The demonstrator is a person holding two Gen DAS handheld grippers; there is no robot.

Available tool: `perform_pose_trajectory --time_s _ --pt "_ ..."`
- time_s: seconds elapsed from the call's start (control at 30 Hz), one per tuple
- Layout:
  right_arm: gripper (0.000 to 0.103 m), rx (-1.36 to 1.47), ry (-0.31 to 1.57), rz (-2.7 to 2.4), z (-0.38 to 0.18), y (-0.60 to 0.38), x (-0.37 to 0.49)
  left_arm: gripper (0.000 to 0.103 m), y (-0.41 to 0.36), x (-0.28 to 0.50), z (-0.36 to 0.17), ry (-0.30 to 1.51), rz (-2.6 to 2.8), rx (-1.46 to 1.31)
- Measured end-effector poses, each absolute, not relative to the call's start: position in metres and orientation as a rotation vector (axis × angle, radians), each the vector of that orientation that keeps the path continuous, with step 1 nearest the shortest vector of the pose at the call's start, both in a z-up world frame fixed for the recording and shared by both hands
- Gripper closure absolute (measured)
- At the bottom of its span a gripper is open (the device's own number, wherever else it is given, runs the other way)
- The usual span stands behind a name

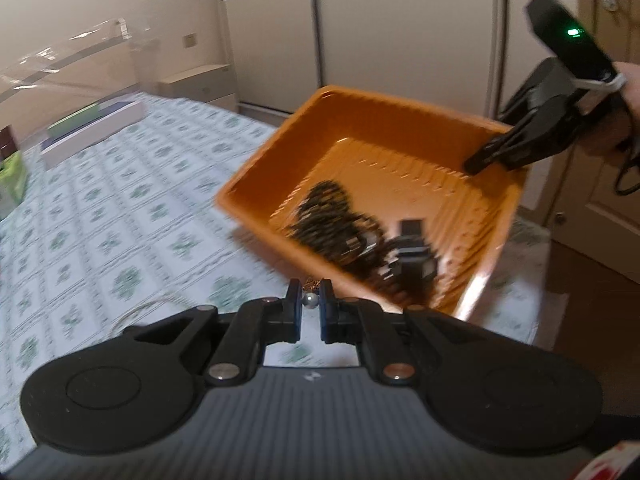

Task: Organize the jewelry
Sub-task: 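Carry the earring with the left gripper and release it into the tray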

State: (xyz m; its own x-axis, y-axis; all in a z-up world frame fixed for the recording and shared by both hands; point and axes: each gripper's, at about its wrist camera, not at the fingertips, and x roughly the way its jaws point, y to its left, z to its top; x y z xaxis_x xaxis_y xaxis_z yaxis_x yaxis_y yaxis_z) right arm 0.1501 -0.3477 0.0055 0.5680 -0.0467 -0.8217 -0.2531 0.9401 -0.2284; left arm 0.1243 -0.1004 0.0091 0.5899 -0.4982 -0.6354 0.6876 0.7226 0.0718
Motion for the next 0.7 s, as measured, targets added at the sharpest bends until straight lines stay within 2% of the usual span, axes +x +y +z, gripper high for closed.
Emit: perform_pose_trajectory --time_s 0.33,0.7 --pt "0.1 -0.337 0.964 0.125 0.005 -0.347 0.15 0.096 -0.147 0.11 0.004 0.624 -0.821 0.362" --pt "0.1 -0.336 0.964 0.126 0.006 -0.347 0.15 0.096 -0.155 0.105 -0.001 0.635 -0.841 0.379"
